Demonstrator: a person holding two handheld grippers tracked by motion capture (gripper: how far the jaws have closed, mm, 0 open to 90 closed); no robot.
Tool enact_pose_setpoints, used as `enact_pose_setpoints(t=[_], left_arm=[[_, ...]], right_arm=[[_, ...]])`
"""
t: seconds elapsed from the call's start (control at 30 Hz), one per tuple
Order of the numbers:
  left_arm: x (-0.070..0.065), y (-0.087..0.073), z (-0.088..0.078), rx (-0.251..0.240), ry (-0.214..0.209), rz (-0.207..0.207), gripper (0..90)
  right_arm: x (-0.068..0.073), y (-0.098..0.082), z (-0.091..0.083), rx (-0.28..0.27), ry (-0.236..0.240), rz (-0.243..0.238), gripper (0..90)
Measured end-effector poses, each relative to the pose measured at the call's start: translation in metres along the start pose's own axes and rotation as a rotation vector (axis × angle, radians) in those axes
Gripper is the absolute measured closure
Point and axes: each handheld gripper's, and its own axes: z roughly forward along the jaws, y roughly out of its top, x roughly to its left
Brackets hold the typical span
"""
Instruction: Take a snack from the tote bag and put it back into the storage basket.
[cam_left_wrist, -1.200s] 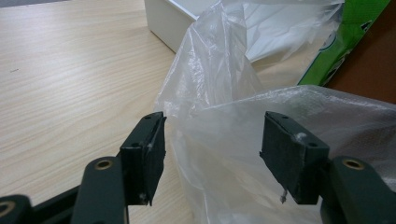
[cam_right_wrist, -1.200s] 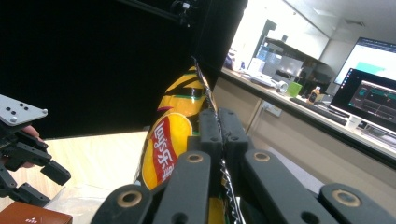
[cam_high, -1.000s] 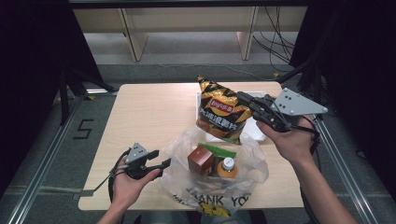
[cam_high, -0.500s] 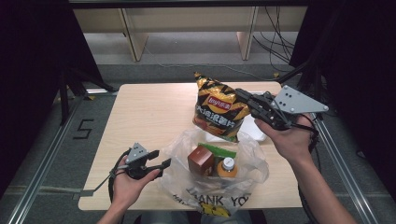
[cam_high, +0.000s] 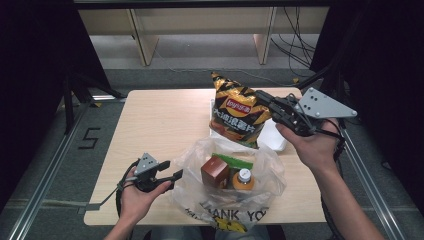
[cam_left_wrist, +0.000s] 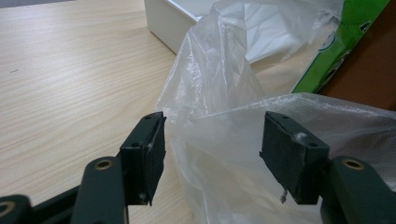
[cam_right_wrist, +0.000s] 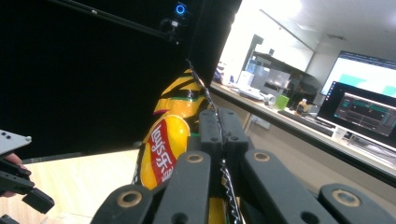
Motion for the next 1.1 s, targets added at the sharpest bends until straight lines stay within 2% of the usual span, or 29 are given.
enact_pose_setpoints(t=[0.03,0.13,0.2,0.3,0.37,0.4,0.47,0.53,0.57,0.6,0.7,0.73,0.77,0.8,0.9,0.97,1.0,1.03,1.1], left_arm=[[0.000,0.000,0.000,0.001,0.000,0.000,39.2],[0.000,0.000,0.000,-0.003,0.003,-0.004,39.2],[0.000,0.000,0.000,-0.005,0.003,-0.004,39.2],[0.001,0.000,0.000,-0.004,0.003,-0.004,39.2],[0.001,0.000,0.000,-0.003,0.003,-0.003,39.2],[0.001,0.000,0.000,-0.004,0.003,-0.004,39.2],[0.001,0.000,-0.001,-0.004,0.004,-0.003,39.2],[0.001,0.000,-0.001,-0.004,0.005,-0.002,39.2],[0.002,0.000,-0.001,-0.002,0.005,-0.001,39.2],[0.002,0.000,-0.001,-0.003,0.005,-0.001,39.2],[0.001,0.000,-0.002,0.001,0.014,-0.004,39.2],[0.002,0.000,-0.003,0.002,0.011,0.014,39.2],[0.002,0.000,-0.003,0.002,0.012,0.012,39.2],[0.002,0.000,-0.003,0.002,0.012,0.011,39.2],[0.002,0.000,-0.002,-0.001,0.012,-0.004,39.2],[0.002,0.000,-0.002,-0.001,0.011,-0.004,39.2],[0.002,0.000,-0.002,0.000,0.011,-0.004,39.2],[0.002,0.000,-0.002,0.001,0.011,-0.003,39.2],[0.002,0.000,-0.002,-0.001,0.008,-0.004,39.2]], right_arm=[[-0.002,0.000,0.000,0.000,0.001,-0.010,90.0],[-0.004,0.000,-0.001,0.013,-0.017,-0.004,90.0],[-0.006,-0.001,-0.001,0.010,-0.013,0.009,90.0],[-0.008,-0.001,-0.001,0.013,-0.026,-0.001,90.0],[-0.009,-0.001,-0.001,0.018,-0.028,0.020,90.0],[-0.011,-0.001,-0.001,0.013,-0.042,0.001,90.0],[-0.013,-0.001,0.000,0.018,-0.036,0.009,90.0],[-0.016,-0.001,0.000,0.018,-0.043,-0.009,90.0],[-0.015,-0.002,0.000,0.026,-0.041,0.020,90.0],[-0.017,-0.002,0.000,0.024,-0.051,0.005,90.0],[-0.019,-0.003,0.001,0.026,-0.058,0.008,90.0],[-0.019,-0.003,0.001,0.033,-0.059,0.019,90.0],[-0.021,-0.003,0.001,0.034,-0.060,0.006,90.0],[-0.020,-0.004,0.002,0.034,-0.066,0.027,90.0],[-0.023,-0.006,0.003,0.040,-0.066,0.016,90.0],[-0.024,-0.007,0.004,0.041,-0.075,0.024,90.0],[-0.025,-0.007,0.004,0.051,-0.064,0.035,90.0],[-0.026,-0.008,0.005,0.048,-0.071,0.021,90.0],[-0.027,-0.008,0.006,0.052,-0.083,0.027,90.0]])
